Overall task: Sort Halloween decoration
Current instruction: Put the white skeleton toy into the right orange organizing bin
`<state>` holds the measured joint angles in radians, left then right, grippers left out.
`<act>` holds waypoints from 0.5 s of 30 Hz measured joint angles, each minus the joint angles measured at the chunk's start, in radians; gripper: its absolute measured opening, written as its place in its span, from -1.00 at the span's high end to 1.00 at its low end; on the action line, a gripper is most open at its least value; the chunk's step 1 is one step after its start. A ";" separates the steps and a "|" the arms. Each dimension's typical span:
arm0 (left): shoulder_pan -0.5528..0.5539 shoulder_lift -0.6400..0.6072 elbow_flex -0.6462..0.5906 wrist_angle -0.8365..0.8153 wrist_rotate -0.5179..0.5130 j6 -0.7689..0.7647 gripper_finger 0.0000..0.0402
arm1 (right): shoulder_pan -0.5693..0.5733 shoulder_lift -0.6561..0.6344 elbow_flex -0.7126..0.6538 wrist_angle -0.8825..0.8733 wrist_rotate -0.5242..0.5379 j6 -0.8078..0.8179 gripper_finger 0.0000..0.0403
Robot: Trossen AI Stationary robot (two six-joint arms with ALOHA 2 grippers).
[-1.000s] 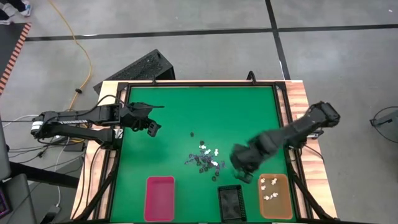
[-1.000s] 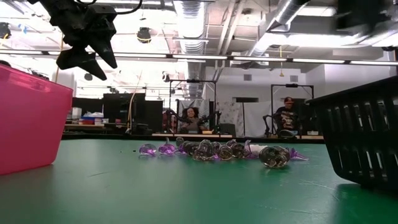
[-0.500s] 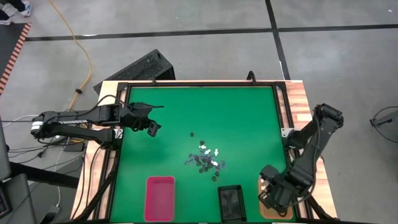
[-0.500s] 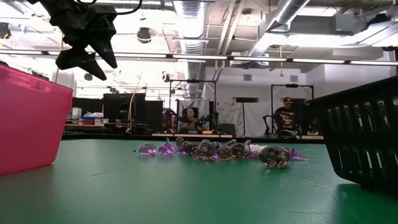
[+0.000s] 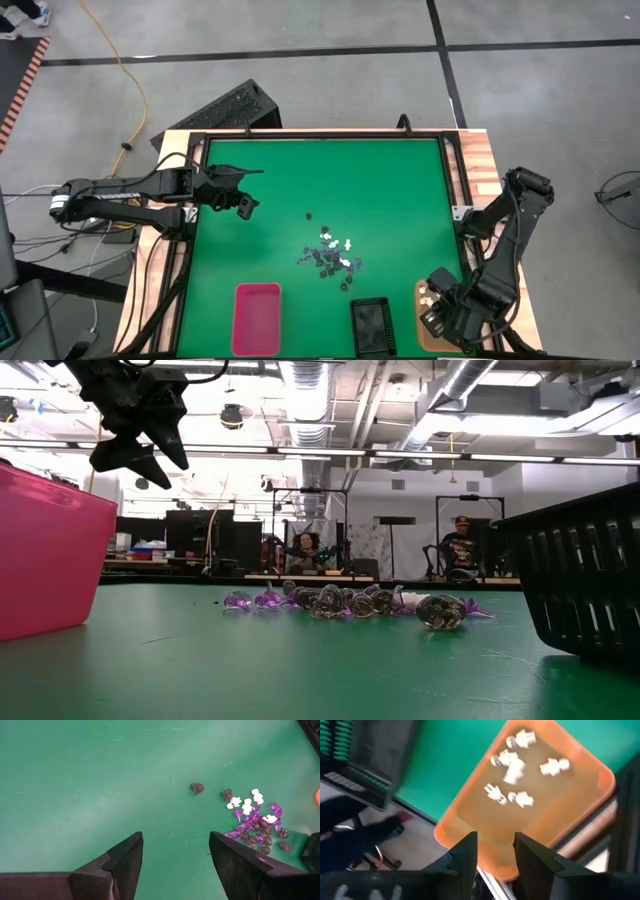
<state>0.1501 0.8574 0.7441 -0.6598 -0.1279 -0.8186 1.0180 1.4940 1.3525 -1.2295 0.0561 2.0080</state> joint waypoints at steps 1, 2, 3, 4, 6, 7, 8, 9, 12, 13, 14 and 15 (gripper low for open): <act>0.000 0.000 0.000 0.000 0.002 -0.009 -0.09 | -0.005 0.000 0.000 0.012 0.058 -0.017 0.19; 0.000 0.000 0.000 0.002 0.009 -0.014 -0.09 | -0.019 0.000 0.000 0.022 0.116 -0.044 0.19; 0.000 0.000 0.000 0.004 0.016 -0.014 -0.09 | -0.042 0.000 0.000 0.030 0.156 -0.072 0.19; 0.000 0.000 0.000 0.004 0.020 -0.013 -0.09 | -0.072 0.000 0.000 0.027 0.188 -0.098 0.19; 0.000 0.000 0.000 0.004 0.036 -0.016 -0.09 | -0.156 0.000 0.000 0.009 0.212 -0.144 0.21; 0.000 0.000 0.000 0.004 0.041 -0.022 -0.09 | -0.206 0.000 0.000 -0.001 0.214 -0.166 0.23; 0.000 0.000 0.000 0.004 0.043 -0.029 -0.09 | -0.260 0.000 0.000 -0.005 0.214 -0.189 0.24; 0.000 0.000 0.000 0.004 0.044 -0.034 -0.09 | -0.313 0.001 0.000 0.000 0.217 -0.226 0.25; 0.000 0.000 0.000 0.004 0.044 -0.040 -0.09 | -0.477 0.001 0.000 0.074 0.216 -0.402 0.27; 0.000 0.000 0.000 0.004 0.044 -0.040 -0.09 | -0.529 0.001 0.000 0.106 0.215 -0.456 0.28; 0.000 0.000 0.000 0.004 0.044 -0.040 -0.09 | -0.579 0.001 0.000 0.133 0.215 -0.491 0.28; 0.000 0.000 0.000 0.004 0.044 -0.041 -0.09 | -0.623 0.001 0.000 0.160 0.216 -0.522 0.28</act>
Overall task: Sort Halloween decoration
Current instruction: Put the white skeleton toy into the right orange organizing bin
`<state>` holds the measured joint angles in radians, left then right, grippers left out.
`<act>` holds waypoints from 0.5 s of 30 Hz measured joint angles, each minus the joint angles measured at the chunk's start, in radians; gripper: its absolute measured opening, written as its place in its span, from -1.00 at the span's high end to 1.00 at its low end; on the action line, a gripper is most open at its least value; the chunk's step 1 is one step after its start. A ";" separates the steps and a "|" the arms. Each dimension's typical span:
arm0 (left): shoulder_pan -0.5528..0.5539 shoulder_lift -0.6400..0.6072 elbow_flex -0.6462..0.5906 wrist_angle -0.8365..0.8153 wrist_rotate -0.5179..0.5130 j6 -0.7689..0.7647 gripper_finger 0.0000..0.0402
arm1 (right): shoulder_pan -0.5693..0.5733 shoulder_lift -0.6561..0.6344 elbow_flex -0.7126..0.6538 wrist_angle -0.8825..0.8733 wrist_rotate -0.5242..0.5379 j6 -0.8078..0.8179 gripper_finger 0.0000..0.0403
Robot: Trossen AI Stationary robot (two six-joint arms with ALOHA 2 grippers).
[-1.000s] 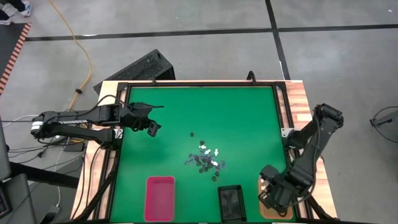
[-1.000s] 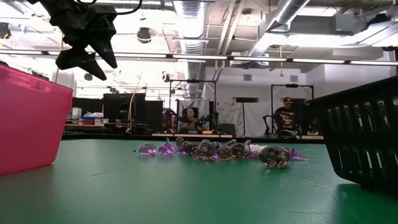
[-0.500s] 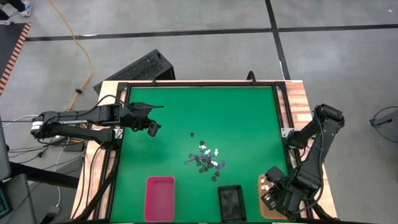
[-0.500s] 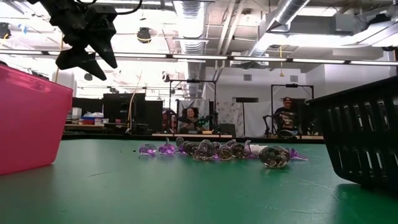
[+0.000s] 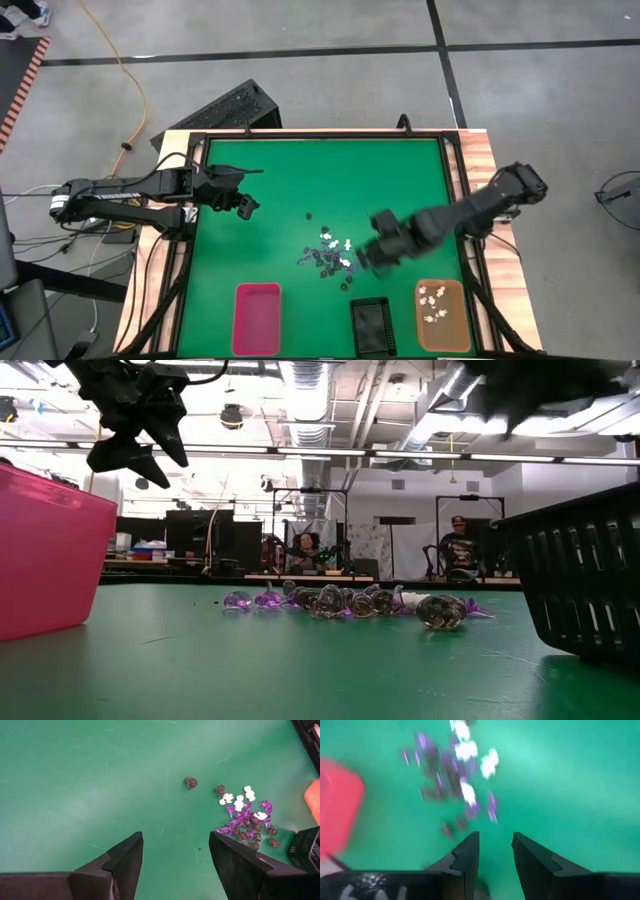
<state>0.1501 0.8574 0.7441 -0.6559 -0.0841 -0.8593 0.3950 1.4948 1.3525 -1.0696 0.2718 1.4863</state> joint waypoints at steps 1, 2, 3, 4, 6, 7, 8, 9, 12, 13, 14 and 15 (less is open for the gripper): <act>0.000 0.000 0.000 0.000 0.000 0.000 -0.09 | -0.041 0.003 0.000 0.020 0.001 -0.023 0.29; 0.000 0.000 0.000 0.000 0.000 0.000 -0.09 | -0.080 0.011 0.000 0.034 0.001 -0.035 0.29; 0.000 0.000 0.000 0.000 0.000 -0.001 -0.09 | -0.112 0.015 0.000 0.036 0.000 -0.045 0.29; 0.000 0.000 0.000 0.000 0.000 -0.001 -0.09 | -0.133 0.021 0.000 0.036 0.000 -0.059 0.30; 0.000 0.000 0.000 -0.001 0.000 -0.002 -0.09 | -0.167 0.055 0.000 0.053 -0.007 -0.082 0.30; 0.000 0.000 0.000 -0.003 0.000 -0.002 -0.09 | -0.177 0.066 0.000 0.068 -0.010 -0.096 0.30; 0.000 0.000 0.000 -0.005 0.000 -0.002 -0.09 | -0.182 0.085 0.000 0.084 -0.016 -0.111 0.30; 0.000 0.000 0.000 -0.007 -0.001 -0.002 -0.09 | -0.186 0.109 0.000 0.107 -0.030 -0.127 0.30; 0.000 0.000 0.000 -0.008 -0.003 -0.002 -0.09 | -0.195 0.169 0.000 0.164 -0.039 -0.149 0.30; 0.000 0.000 0.000 -0.007 -0.003 -0.002 -0.09 | -0.194 0.193 0.000 0.182 -0.040 -0.149 0.30; 0.000 0.000 0.000 -0.007 -0.003 -0.002 -0.09 | -0.194 0.210 0.000 0.194 -0.042 -0.147 0.30; 0.000 0.000 0.000 -0.009 -0.003 -0.002 -0.09 | -0.194 0.227 0.000 0.200 -0.042 -0.141 0.30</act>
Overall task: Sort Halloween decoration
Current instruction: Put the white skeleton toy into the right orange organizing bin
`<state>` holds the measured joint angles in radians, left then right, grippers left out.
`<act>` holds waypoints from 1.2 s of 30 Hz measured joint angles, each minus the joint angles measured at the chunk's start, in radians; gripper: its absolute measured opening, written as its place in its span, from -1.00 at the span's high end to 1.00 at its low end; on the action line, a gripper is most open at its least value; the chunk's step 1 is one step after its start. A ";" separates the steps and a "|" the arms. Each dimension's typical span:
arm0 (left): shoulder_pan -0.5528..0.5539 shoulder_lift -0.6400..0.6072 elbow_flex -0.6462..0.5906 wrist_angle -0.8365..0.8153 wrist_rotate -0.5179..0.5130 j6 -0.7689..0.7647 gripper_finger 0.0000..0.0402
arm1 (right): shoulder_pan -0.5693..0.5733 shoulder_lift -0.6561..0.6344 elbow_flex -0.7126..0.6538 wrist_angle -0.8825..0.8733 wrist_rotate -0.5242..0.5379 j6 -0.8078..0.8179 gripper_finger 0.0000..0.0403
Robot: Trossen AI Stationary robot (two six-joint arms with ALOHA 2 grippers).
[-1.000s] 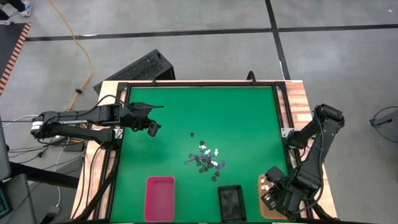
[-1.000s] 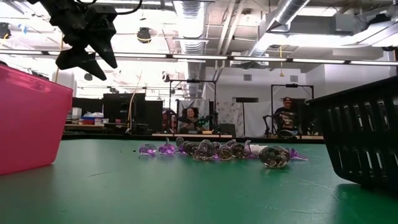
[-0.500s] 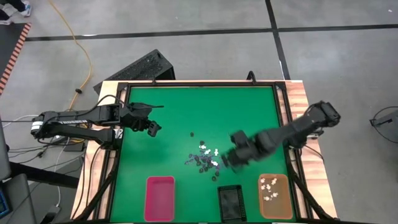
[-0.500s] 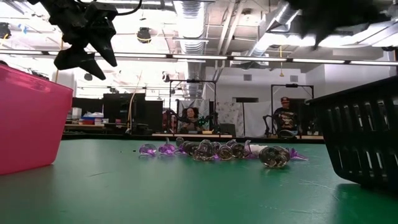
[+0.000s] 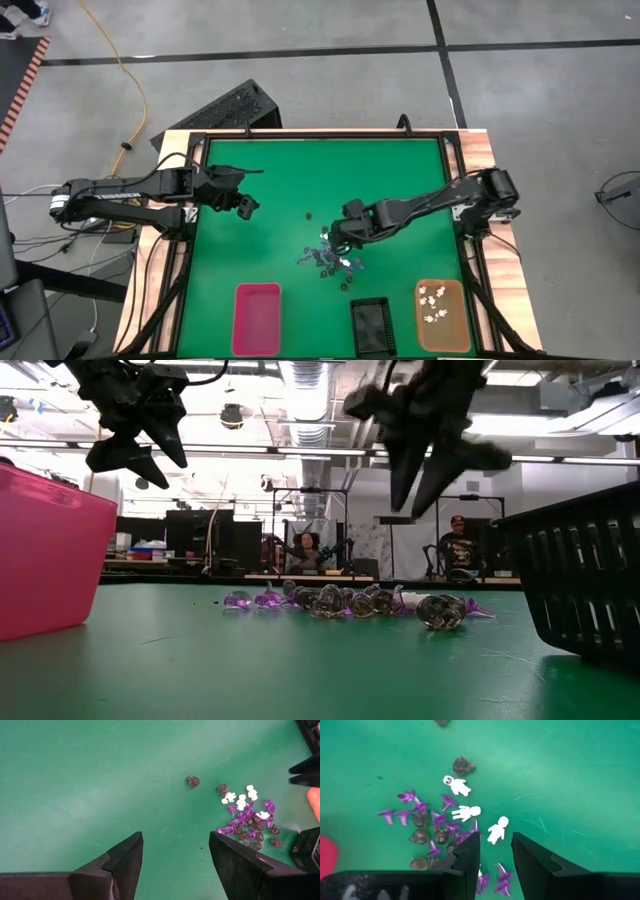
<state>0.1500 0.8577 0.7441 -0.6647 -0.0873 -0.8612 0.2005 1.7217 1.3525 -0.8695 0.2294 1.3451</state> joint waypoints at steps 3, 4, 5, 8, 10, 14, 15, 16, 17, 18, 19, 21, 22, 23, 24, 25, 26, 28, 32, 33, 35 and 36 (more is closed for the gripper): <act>0.000 0.000 0.000 0.001 0.000 0.000 -0.09 | 0.000 0.047 0.000 0.008 -0.015 0.029 0.29; 0.000 0.000 0.000 0.000 0.000 0.000 -0.09 | 0.000 0.060 0.000 0.008 -0.021 0.039 0.28; 0.000 0.000 0.000 0.001 -0.001 0.000 -0.09 | 0.000 0.076 0.000 0.013 -0.028 0.047 0.27; 0.000 0.000 0.000 0.001 -0.003 0.000 -0.09 | 0.000 0.117 0.000 0.046 -0.060 0.060 0.21; 0.000 0.000 0.000 0.001 -0.003 0.000 -0.09 | 0.000 0.142 0.000 0.063 -0.076 0.061 0.15; 0.000 0.000 0.000 0.001 -0.003 0.000 -0.09 | 0.001 0.186 0.000 0.061 -0.077 0.062 0.03; 0.000 0.000 0.000 0.001 -0.003 0.000 -0.09 | 0.000 0.195 0.000 0.060 -0.078 0.064 0.01; 0.000 0.000 0.000 0.001 -0.003 0.000 -0.09 | -0.002 0.200 0.000 0.059 -0.079 0.070 0.00; 0.000 0.000 0.000 0.001 -0.003 0.000 -0.09 | -0.004 0.200 0.000 0.059 -0.080 0.075 -0.01; 0.000 0.000 0.000 0.001 -0.003 0.000 -0.09 | -0.006 0.200 -0.001 0.061 -0.079 0.076 -0.02; 0.000 0.000 0.000 0.001 -0.003 0.000 -0.09 | -0.006 0.200 0.000 0.067 -0.077 0.074 -0.02; 0.000 0.000 0.000 0.001 -0.005 0.001 -0.09 | -0.015 0.200 0.000 0.063 -0.076 0.068 -0.01; 0.000 0.000 0.000 0.001 -0.008 0.003 -0.09 | -0.021 0.200 0.000 0.059 -0.077 0.065 0.00; 0.000 0.000 0.000 0.001 -0.012 0.003 -0.09 | -0.025 0.200 0.000 0.057 -0.077 0.061 0.02; 0.000 0.000 0.000 0.001 -0.016 0.003 -0.09 | -0.028 0.200 0.000 0.056 -0.077 0.060 0.04; 0.000 0.000 0.000 0.001 -0.017 0.003 -0.09 | -0.031 0.200 0.000 0.056 -0.078 0.055 0.05; 0.000 0.000 0.000 0.001 -0.018 0.003 -0.09 | -0.034 0.200 0.000 0.058 -0.083 0.046 0.06; 0.000 0.000 0.000 0.001 -0.018 0.003 -0.09 | -0.034 0.200 0.000 0.058 -0.087 0.038 0.09; 0.000 0.000 0.000 0.001 -0.018 0.003 -0.09 | -0.036 0.200 0.000 0.055 -0.093 0.036 0.11; 0.000 0.000 0.000 0.001 -0.018 0.003 -0.09 | -0.037 0.207 0.000 0.059 -0.094 0.037 0.11; 0.000 0.000 0.000 0.001 -0.018 0.003 -0.09 | -0.039 0.216 0.000 0.061 -0.099 0.034 0.11; 0.000 0.000 0.000 0.001 -0.018 0.003 -0.09 | -0.040 0.220 -0.001 0.060 -0.105 0.031 0.11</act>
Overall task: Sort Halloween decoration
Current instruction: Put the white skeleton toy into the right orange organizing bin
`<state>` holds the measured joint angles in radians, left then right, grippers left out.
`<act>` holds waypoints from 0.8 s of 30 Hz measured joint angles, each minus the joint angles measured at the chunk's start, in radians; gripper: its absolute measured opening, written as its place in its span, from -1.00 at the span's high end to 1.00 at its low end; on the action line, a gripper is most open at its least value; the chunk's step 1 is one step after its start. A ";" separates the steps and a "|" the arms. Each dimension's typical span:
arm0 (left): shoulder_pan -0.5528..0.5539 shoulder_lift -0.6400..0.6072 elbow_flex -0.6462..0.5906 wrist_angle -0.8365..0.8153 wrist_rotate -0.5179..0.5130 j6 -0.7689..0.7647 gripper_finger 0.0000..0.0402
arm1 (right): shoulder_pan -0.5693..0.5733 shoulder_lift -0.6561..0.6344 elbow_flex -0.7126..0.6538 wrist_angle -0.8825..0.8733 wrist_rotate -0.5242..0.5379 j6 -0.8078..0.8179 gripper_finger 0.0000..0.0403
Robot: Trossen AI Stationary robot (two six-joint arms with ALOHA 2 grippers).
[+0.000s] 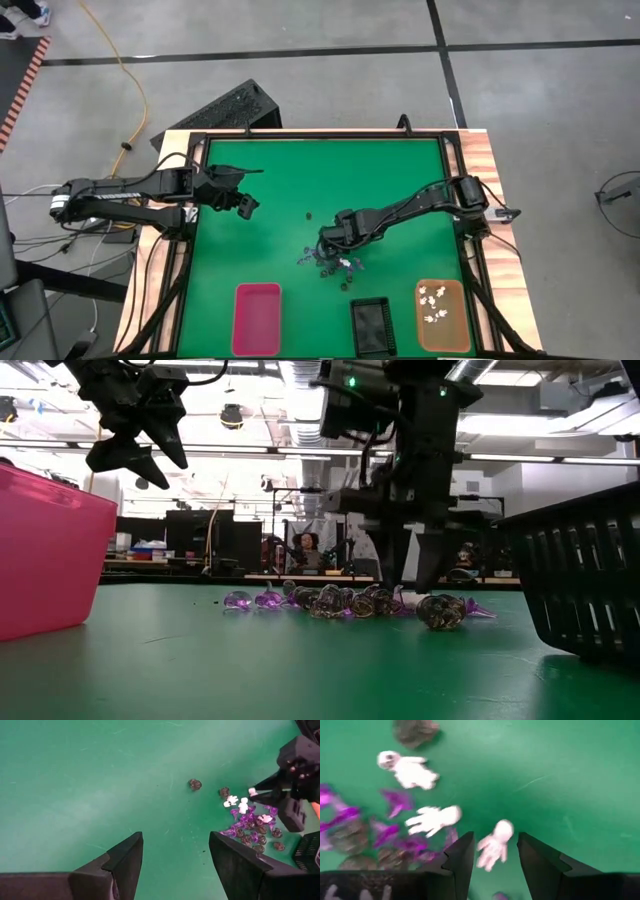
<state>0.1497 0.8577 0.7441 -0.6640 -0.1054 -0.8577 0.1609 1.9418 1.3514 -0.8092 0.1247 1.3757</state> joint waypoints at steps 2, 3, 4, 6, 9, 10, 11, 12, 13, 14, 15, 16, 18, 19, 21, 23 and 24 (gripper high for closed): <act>0.000 0.000 0.000 0.000 0.000 0.000 -0.09 | 0.000 0.019 0.001 0.021 -0.004 -0.006 0.11; 0.000 0.000 0.000 0.000 0.000 0.000 -0.09 | 0.001 0.022 0.004 0.022 -0.005 -0.010 0.11; 0.000 0.000 0.000 0.000 0.000 0.000 -0.09 | 0.001 0.024 0.003 0.020 -0.010 -0.016 0.12; 0.000 0.000 0.000 0.001 0.000 0.000 -0.09 | 0.001 0.036 0.005 0.024 -0.024 -0.015 0.15; 0.000 0.000 0.000 0.002 0.000 0.000 -0.09 | 0.000 0.036 0.005 0.027 -0.041 -0.011 0.26; 0.000 0.000 0.000 0.001 0.000 0.000 -0.09 | 0.001 0.036 0.005 0.029 -0.042 -0.007 0.32; 0.000 0.000 0.000 -0.001 0.000 0.000 -0.09 | 0.001 0.032 0.005 0.029 -0.043 -0.004 0.39; 0.000 0.000 0.000 0.000 0.000 0.000 -0.09 | 0.002 0.026 0.003 0.028 -0.044 -0.005 0.46; 0.000 0.000 0.000 0.001 0.000 0.000 -0.09 | 0.003 0.025 0.003 0.028 -0.044 -0.005 0.54; 0.000 0.000 0.000 0.000 0.000 0.000 -0.09 | 0.003 0.022 0.003 0.025 -0.044 -0.005 0.62; 0.000 0.000 0.000 0.000 -0.001 0.000 -0.09 | 0.004 0.010 0.002 0.016 -0.049 -0.011 0.69; 0.000 0.000 0.000 0.001 -0.005 0.000 -0.09 | 0.005 0.005 0.001 0.008 -0.061 -0.018 0.74; 0.000 0.000 0.000 0.001 -0.012 0.001 -0.09 | 0.009 -0.009 0.001 -0.004 -0.073 -0.023 0.79; 0.000 0.000 0.000 0.001 -0.013 0.000 -0.09 | 0.013 -0.018 0.004 -0.018 -0.081 -0.024 0.79; 0.000 0.000 0.000 0.002 -0.013 0.000 -0.09 | 0.025 -0.050 0.013 -0.036 -0.086 -0.038 0.79; 0.000 0.000 0.000 0.002 -0.013 0.000 -0.09 | 0.044 -0.088 0.015 -0.051 -0.089 -0.038 0.79; 0.000 0.000 0.000 0.003 -0.013 -0.001 -0.09 | 0.059 -0.107 0.015 -0.057 -0.088 -0.034 0.79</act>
<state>0.1497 0.8574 0.7441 -0.6609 -0.1181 -0.8585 0.2198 1.8345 1.3663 -0.8661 0.0364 1.3418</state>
